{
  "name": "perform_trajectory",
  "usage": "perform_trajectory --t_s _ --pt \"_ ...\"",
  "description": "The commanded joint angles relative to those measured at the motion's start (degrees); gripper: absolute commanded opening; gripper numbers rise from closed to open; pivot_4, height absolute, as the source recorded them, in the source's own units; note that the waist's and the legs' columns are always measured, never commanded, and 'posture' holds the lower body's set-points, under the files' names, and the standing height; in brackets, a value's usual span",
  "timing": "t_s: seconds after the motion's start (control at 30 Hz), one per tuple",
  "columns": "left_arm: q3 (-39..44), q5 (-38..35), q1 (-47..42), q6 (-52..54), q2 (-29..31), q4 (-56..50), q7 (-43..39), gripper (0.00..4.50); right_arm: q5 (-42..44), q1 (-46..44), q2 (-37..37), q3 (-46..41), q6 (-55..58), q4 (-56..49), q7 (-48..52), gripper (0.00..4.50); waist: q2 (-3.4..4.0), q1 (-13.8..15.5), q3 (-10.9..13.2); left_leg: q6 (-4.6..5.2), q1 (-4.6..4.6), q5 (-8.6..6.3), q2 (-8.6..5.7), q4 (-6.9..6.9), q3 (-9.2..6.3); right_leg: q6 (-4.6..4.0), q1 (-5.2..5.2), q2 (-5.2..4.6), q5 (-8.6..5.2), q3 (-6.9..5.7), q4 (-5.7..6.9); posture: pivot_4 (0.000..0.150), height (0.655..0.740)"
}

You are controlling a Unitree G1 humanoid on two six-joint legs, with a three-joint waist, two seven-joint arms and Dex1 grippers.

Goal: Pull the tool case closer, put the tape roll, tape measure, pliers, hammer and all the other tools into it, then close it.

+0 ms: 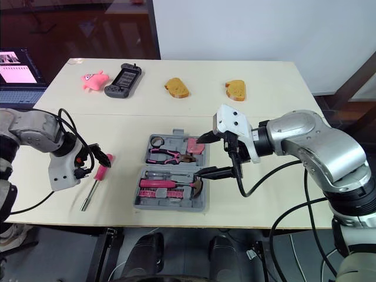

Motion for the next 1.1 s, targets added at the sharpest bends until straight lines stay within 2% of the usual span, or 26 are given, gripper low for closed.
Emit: perform_trajectory --t_s 0.03,0.43,0.63,0.8,0.9,0.97,1.1 --pt "-3.5 9.5 -3.7 0.0 0.9 -0.9 6.3 4.45 -0.6 -2.4 0.3 0.0 -1.5 0.4 1.2 4.5 0.0 0.0 0.0 0.0 0.0 0.0 0.0 0.0 0.0 0.0 -0.01 0.0 0.0 0.0 0.01 0.15 0.7207" --pt "-19.6 30.5 -9.6 7.8 -2.4 -0.5 34.9 4.45 -1.3 -2.1 0.1 -0.2 -1.7 0.4 1.0 4.5 -0.01 0.0 0.0 0.0 0.0 0.0 0.0 0.03 -0.01 0.02 -0.02 0.0 0.0 0.01 0.11 0.15 0.7207" --pt "-21.9 28.5 -12.1 5.2 -3.5 -0.8 35.5 4.45 -0.5 -0.9 -0.2 -1.1 -0.4 -1.3 -0.5 4.5 -0.02 0.0 0.0 0.0 0.01 0.0 0.0 0.05 -0.01 0.03 -0.07 0.0 -0.01 0.01 0.26 0.15 0.7207" --pt "-24.5 29.6 -13.1 5.0 -3.1 -0.4 36.5 4.45 -0.2 -0.2 -0.8 -1.8 0.5 -2.2 -1.4 4.5 -0.02 0.0 0.0 0.0 0.03 0.0 0.0 0.06 -0.02 0.03 -0.07 0.0 -0.01 0.02 0.3 0.15 0.7207" --pt "-25.9 30.3 -12.6 5.4 -2.6 -0.8 37.4 3.72 0.0 -0.1 -0.9 -2.0 0.8 -2.5 -1.7 4.5 -0.03 0.0 0.0 0.0 0.04 0.0 -0.01 0.07 -0.02 0.03 -0.08 0.0 -0.02 0.03 0.36 0.15 0.7207" --pt "-26.7 30.7 -12.4 6.0 -2.2 -0.8 37.9 2.81 0.0 0.0 -0.9 -2.2 1.0 -2.6 -2.0 4.5 -0.03 0.0 0.0 0.0 0.04 0.0 -0.01 0.09 -0.02 0.04 -0.08 0.0 -0.03 0.03 0.4 0.15 0.7207" --pt "-28.5 32.3 -12.2 8.1 -1.9 -0.9 39.5 2.81 -0.1 0.2 -0.8 -2.4 1.4 -3.0 -2.2 4.5 -0.03 0.0 0.0 0.0 0.04 0.0 -0.01 0.12 -0.02 0.05 -0.08 0.0 -0.03 0.03 0.47 0.15 0.7207"
